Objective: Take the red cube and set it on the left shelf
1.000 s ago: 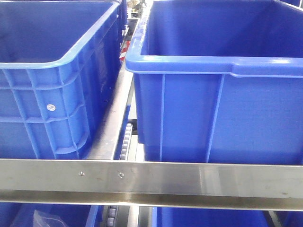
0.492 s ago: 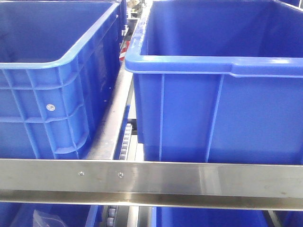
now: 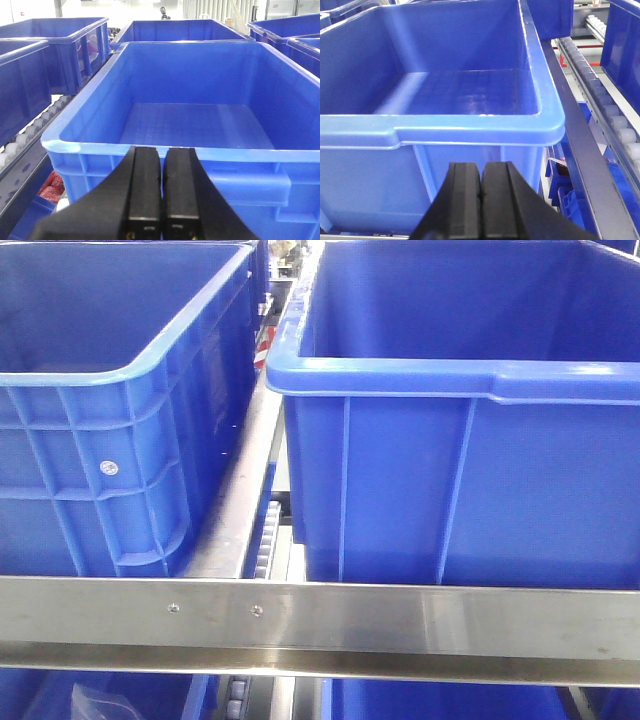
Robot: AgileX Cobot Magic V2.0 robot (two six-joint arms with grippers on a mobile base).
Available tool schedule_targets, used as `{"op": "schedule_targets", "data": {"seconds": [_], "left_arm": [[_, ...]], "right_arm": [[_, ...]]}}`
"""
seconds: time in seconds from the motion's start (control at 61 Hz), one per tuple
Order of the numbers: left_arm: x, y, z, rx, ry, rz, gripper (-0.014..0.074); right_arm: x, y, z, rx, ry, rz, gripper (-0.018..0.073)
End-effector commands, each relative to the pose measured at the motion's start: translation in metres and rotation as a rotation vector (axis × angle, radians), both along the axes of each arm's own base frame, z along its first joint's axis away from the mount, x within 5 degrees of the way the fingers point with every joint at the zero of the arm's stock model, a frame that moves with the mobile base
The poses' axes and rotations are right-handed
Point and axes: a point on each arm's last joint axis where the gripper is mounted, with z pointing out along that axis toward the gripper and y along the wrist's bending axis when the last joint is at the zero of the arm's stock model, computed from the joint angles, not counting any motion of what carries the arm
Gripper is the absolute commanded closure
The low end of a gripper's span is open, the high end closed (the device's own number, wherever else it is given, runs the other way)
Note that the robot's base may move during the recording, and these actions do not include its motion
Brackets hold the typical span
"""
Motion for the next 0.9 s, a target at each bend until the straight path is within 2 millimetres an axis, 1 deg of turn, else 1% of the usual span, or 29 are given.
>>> {"op": "schedule_targets", "data": {"seconds": [0.0, 0.164, 0.344, 0.885], "left_arm": [[-0.0009, 0.0001, 0.0003, -0.001, -0.076, 0.002, 0.0495], [-0.0009, 0.0001, 0.0003, -0.001, -0.076, 0.002, 0.0495], [-0.0009, 0.0001, 0.0003, -0.001, -0.076, 0.002, 0.0495], [-0.0009, 0.0001, 0.0003, -0.001, -0.076, 0.002, 0.0495]], "right_arm": [[-0.0032, -0.0015, 0.0156, -0.012, -0.14, -0.018, 0.0511], [-0.0032, -0.0015, 0.0161, -0.013, -0.145, -0.019, 0.0511], [-0.0035, -0.0011, 0.0178, -0.087, -0.165, -0.02, 0.0511], [-0.003, -0.0012, 0.0146, -0.087, -0.13, -0.02, 0.0511]]}}
